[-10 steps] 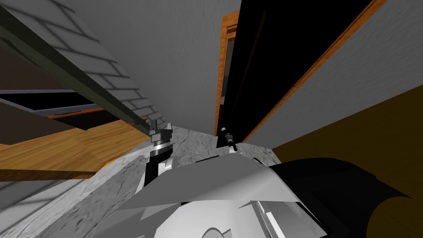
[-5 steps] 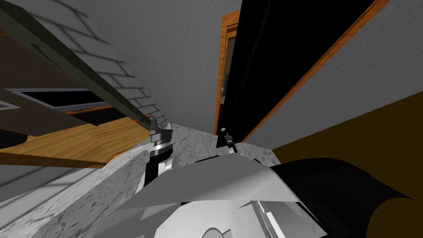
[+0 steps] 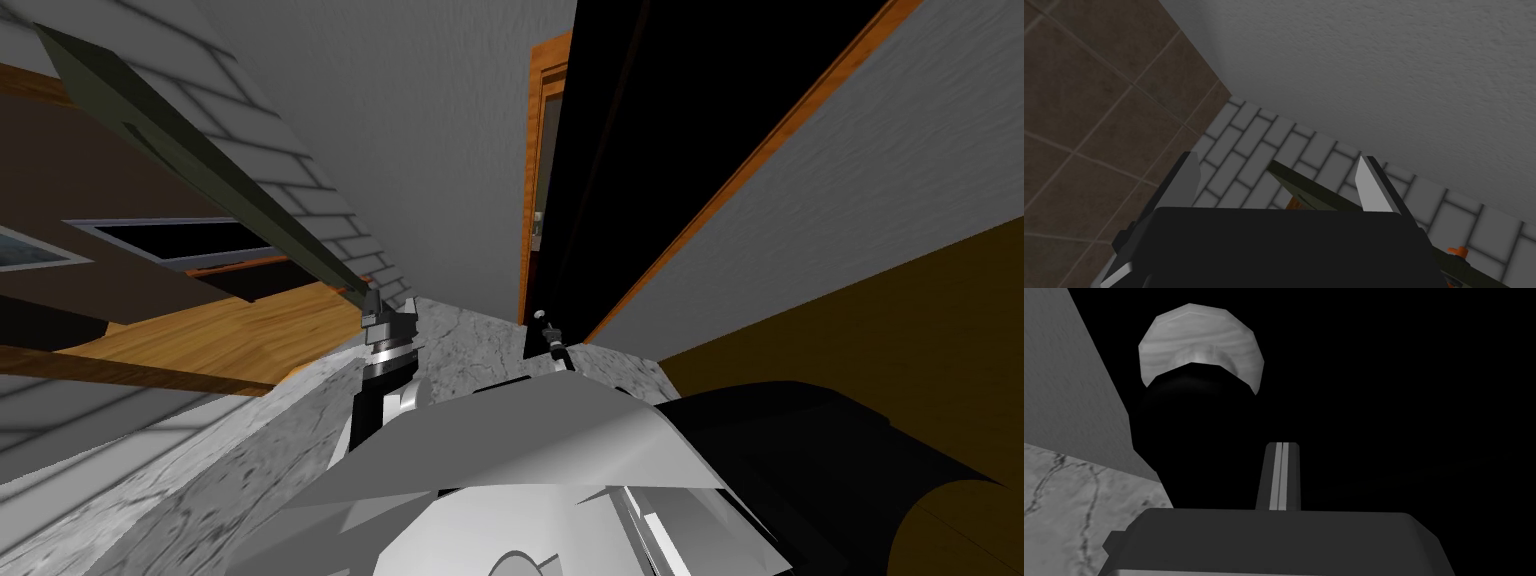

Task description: Pull the door open

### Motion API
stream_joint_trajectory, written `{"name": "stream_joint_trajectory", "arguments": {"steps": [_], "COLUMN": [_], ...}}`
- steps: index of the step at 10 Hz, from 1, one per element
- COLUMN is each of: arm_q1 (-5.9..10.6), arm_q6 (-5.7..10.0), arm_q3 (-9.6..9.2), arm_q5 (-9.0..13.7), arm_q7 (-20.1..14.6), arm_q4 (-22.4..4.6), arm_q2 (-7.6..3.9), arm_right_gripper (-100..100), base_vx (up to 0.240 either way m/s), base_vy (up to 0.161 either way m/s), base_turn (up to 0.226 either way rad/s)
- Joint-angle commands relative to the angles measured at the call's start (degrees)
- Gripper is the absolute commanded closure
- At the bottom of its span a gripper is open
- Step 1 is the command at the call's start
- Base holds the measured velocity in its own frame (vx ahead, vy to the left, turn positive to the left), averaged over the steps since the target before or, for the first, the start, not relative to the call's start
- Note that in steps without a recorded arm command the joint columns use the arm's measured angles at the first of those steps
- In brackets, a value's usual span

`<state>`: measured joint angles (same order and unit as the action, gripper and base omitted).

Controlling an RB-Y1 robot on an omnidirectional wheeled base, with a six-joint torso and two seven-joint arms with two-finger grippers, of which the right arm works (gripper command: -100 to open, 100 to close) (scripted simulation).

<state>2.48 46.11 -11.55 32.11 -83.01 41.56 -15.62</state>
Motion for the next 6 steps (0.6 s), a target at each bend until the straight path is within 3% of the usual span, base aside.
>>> {"name": "stream_joint_trajectory", "arguments": {"steps": [1,2,6], "arm_q1": [0.0,0.76,2.46], "arm_q6": [0.0,-1.94,-5.17], "arm_q3": [0.0,0.65,1.43], "arm_q5": [0.0,0.6,1.3], "arm_q7": [0.0,-0.2,-0.3], "arm_q4": [0.0,0.0,0.6], "arm_q2": [0.0,-0.51,-0.89], "arm_right_gripper": [-100,-100,-100], "base_vx": [-0.012,0.008,0.016], "base_vy": [-0.032,0.0,0.044], "base_turn": [-0.037,-0.076,-0.017]}}
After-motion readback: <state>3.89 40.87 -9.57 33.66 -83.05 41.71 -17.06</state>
